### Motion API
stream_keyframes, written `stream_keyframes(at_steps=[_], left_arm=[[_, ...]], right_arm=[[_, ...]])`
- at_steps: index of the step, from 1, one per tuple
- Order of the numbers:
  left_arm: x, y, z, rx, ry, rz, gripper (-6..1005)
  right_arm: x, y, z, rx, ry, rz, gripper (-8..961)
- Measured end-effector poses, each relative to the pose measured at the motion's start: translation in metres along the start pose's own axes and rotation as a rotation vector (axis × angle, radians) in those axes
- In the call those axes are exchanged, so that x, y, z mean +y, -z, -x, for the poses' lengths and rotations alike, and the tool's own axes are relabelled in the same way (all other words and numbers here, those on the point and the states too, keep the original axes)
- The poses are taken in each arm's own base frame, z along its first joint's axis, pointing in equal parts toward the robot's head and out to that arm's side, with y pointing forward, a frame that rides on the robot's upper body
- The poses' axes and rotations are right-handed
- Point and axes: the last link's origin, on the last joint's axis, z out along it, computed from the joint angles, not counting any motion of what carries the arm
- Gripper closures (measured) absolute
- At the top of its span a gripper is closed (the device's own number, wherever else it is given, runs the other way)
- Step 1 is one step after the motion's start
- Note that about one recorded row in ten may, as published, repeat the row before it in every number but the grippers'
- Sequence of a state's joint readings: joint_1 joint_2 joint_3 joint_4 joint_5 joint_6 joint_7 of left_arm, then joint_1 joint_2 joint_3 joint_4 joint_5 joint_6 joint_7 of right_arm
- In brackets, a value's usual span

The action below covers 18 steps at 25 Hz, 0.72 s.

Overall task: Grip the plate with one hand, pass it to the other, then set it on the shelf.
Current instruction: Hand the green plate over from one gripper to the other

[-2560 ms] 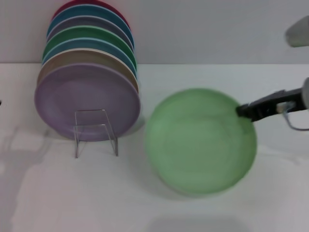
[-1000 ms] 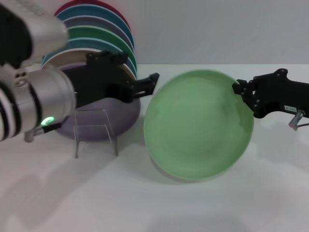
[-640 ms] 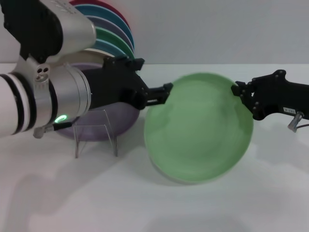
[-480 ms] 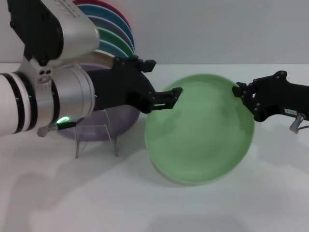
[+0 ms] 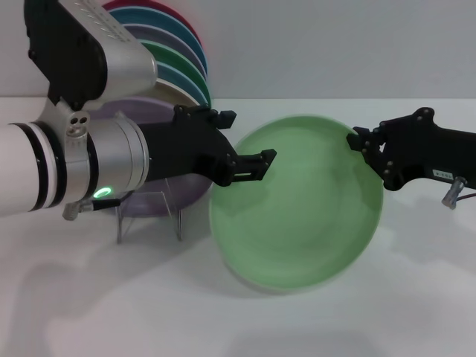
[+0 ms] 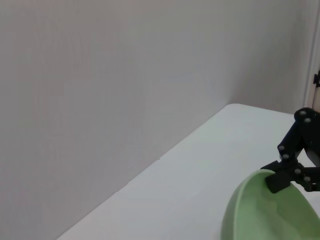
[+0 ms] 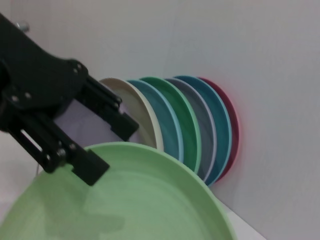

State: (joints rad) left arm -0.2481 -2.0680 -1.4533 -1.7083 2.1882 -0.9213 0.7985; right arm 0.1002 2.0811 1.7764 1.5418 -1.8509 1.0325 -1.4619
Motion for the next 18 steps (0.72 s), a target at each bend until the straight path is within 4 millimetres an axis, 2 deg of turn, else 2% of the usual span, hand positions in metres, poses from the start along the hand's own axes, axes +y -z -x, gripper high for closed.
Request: stream_keyframes(at_steps=[9,18], left_arm=[[-0.0026,-0.0032,0.0029,-0.014,-0.002,0.004,199],[-0.0002,-0.0028,0.0038,-0.031,-0.046,0.014,433]], right_arm=[[0.0048,0.0011,0.0048,-0.013,0.010,0.019,936],[0.0050,0.0014,0.0057,-0.019,0.004,0.021,936]])
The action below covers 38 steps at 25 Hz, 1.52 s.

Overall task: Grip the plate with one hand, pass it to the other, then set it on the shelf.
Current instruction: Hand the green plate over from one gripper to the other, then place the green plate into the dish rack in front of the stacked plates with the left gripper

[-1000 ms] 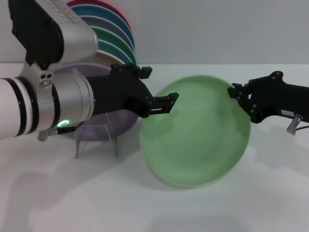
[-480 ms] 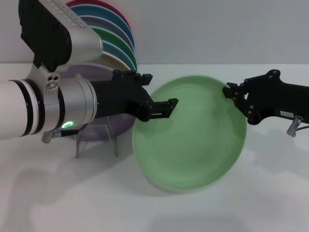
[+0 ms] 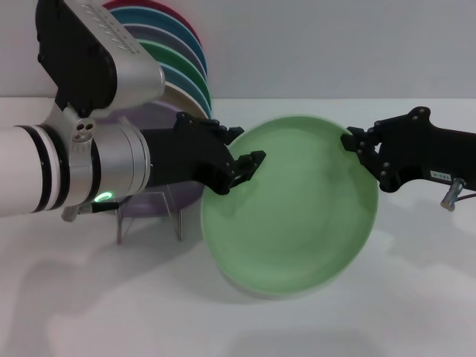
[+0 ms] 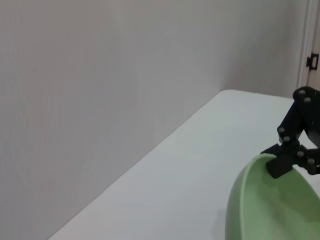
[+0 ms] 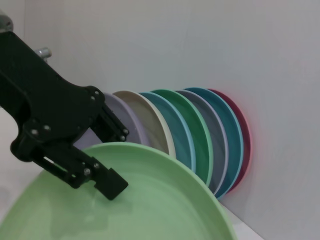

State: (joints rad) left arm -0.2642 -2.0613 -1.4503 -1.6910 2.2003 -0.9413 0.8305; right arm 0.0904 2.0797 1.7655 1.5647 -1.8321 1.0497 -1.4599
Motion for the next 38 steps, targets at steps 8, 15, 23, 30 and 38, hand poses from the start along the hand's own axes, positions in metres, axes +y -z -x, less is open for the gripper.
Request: stream_keyframes(at_steps=[8,15,23,30,38], left_arm=[[0.001,-0.001,-0.003,0.017,-0.048,-0.018,713],[0.001,-0.003,-0.005,0.034,-0.078,-0.037,902],[0.002,-0.001,-0.010,0.078,-0.096,-0.060,925],[0.003,0.005,-0.016,0.169,-0.149,-0.086,926],[0.013,0.003,-0.026,0.325,-0.385,-0.313,926]], right_arm=[[0.000,0.000,0.000,-0.002,-0.005,0.000,935],[0.003,0.001,-0.001,-0.031,-0.048,0.031,933],[0.004,0.013,-0.003,-0.133,-0.186,0.064,908],[-0.019,0.052,-0.029,-0.333,-0.431,0.014,747],[-0.038,0.109,-0.092,-0.545,-0.639,-0.239,450]])
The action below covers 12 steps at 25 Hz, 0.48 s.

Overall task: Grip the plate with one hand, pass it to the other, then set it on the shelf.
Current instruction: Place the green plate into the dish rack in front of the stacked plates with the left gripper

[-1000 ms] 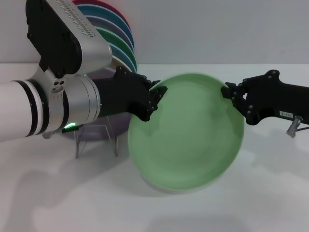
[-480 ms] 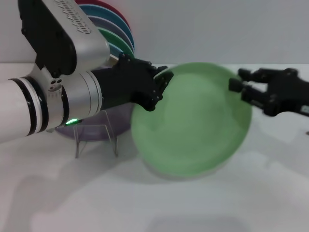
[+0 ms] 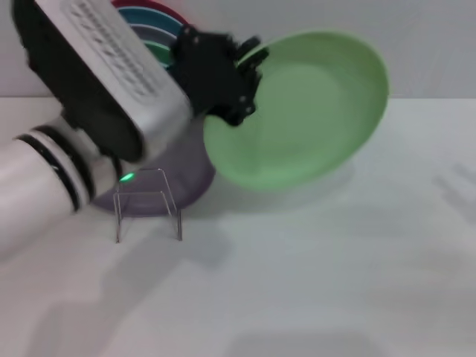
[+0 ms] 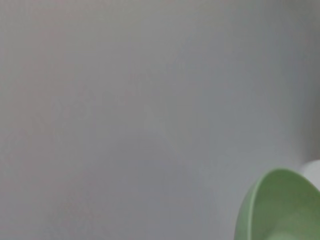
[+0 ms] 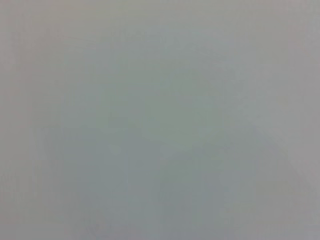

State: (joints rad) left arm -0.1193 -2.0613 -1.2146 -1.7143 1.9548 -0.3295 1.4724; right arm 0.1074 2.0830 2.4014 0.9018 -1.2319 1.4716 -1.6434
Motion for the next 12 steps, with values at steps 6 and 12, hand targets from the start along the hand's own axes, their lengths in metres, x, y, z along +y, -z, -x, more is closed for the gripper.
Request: stream_keyframes(at_steps=[6,12], left_arm=[[0.053,-0.007,-0.031,0.103,-0.367,-0.088,925],[0.077,0.000,-0.036,0.204,-0.576,-0.302,924]], right_arm=[[-0.007,0.007,-0.007,-0.019,-0.008,-0.039,361],[-0.008,0.006,-0.007,-0.019,-0.014,-0.040,362]])
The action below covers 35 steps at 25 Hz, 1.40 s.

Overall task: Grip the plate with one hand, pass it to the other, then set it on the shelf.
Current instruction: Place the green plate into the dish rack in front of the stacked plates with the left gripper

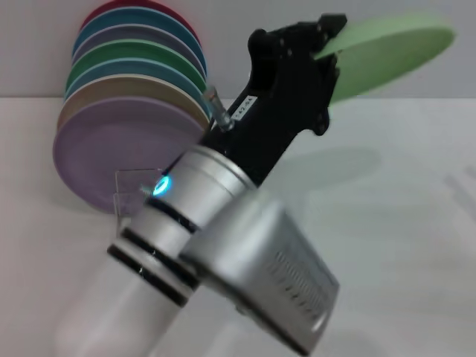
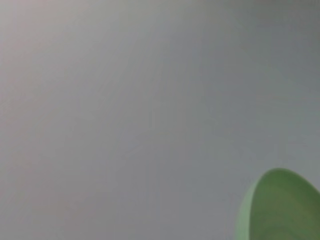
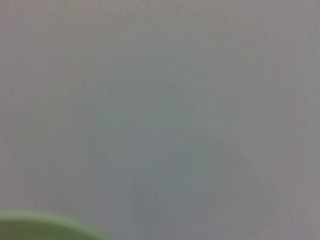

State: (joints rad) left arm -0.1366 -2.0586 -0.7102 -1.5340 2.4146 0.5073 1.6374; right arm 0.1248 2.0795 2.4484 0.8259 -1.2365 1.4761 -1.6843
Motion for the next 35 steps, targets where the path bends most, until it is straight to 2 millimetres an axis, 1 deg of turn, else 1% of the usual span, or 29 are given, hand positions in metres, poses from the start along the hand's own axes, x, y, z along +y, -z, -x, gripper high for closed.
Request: stream_keyframes(at_steps=[1,2,3,4,5,6,7,9,10,11,12,13,14,15,16,17,18,20,21,22,23,24,26,35], left_arm=[[-0.003,0.007,0.000,0.033,0.044,-0.090,924],[-0.003,0.007,0.000,0.033,0.044,-0.090,924],[-0.007,0.014,0.007,0.067,0.139,-0.161,924],[-0.008,0.019,0.012,0.088,0.176,-0.181,924],[-0.008,0.019,0.012,0.088,0.176,-0.181,924],[-0.009,0.029,0.024,0.137,0.239,-0.199,924],[-0.009,0.029,0.024,0.137,0.239,-0.199,923],[-0.011,0.039,0.039,0.182,0.324,-0.199,923],[-0.013,0.044,0.047,0.201,0.373,-0.196,923],[-0.017,0.055,0.070,0.231,0.463,-0.178,923],[-0.017,0.055,0.070,0.231,0.463,-0.178,923],[-0.021,0.067,0.093,0.264,0.515,-0.161,922],[-0.021,0.067,0.093,0.264,0.515,-0.161,922],[-0.023,0.072,0.102,0.287,0.532,-0.153,922],[-0.025,0.085,0.126,0.328,0.530,-0.123,922],[-0.025,0.085,0.126,0.328,0.530,-0.123,922],[-0.026,0.092,0.138,0.344,0.517,-0.105,922],[-0.028,0.100,0.156,0.363,0.479,-0.081,921],[-0.028,0.105,0.169,0.359,0.443,-0.058,921],[-0.028,0.105,0.169,0.359,0.443,-0.058,921],[-0.027,0.110,0.179,0.335,0.423,-0.036,921],[-0.027,0.110,0.179,0.335,0.423,-0.036,921],[-0.027,0.115,0.187,0.300,0.415,-0.018,920],[-0.030,0.124,0.195,0.268,0.402,0.000,919]], right_arm=[[0.000,0.000,0.000,-0.001,0.000,0.003,362],[0.000,0.000,0.000,-0.001,0.000,0.003,363],[0.000,0.000,0.000,0.000,0.000,0.002,363],[0.000,0.001,0.000,0.001,0.000,0.001,363],[0.000,0.001,0.000,0.001,0.000,0.001,363],[0.000,0.000,0.000,0.002,0.000,0.001,363],[0.000,0.000,0.000,0.002,0.000,0.001,364],[0.001,0.000,-0.001,0.006,0.000,0.005,364],[0.001,-0.001,-0.002,0.010,0.000,0.007,364],[0.002,-0.003,-0.003,0.017,-0.001,0.013,363],[0.002,-0.003,-0.003,0.017,-0.001,0.013,363],[0.002,-0.004,-0.004,0.021,-0.005,0.018,362],[0.002,-0.004,-0.004,0.021,-0.005,0.018,362],[0.002,-0.004,-0.004,0.023,-0.007,0.019,361],[0.003,-0.004,-0.005,0.026,-0.009,0.023,361],[0.003,-0.004,-0.005,0.026,-0.009,0.023,361],[0.004,-0.004,-0.005,0.029,-0.012,0.030,361],[0.005,-0.005,-0.006,0.030,-0.014,0.034,362],[0.006,-0.006,-0.007,0.032,-0.018,0.040,362],[0.006,-0.006,-0.007,0.032,-0.018,0.040,362],[0.006,-0.006,-0.007,0.032,-0.020,0.045,362],[0.007,-0.007,-0.007,0.031,-0.022,0.049,362],[0.009,-0.008,-0.007,0.029,-0.028,0.063,362],[0.011,-0.012,-0.007,0.025,-0.042,0.081,363]])
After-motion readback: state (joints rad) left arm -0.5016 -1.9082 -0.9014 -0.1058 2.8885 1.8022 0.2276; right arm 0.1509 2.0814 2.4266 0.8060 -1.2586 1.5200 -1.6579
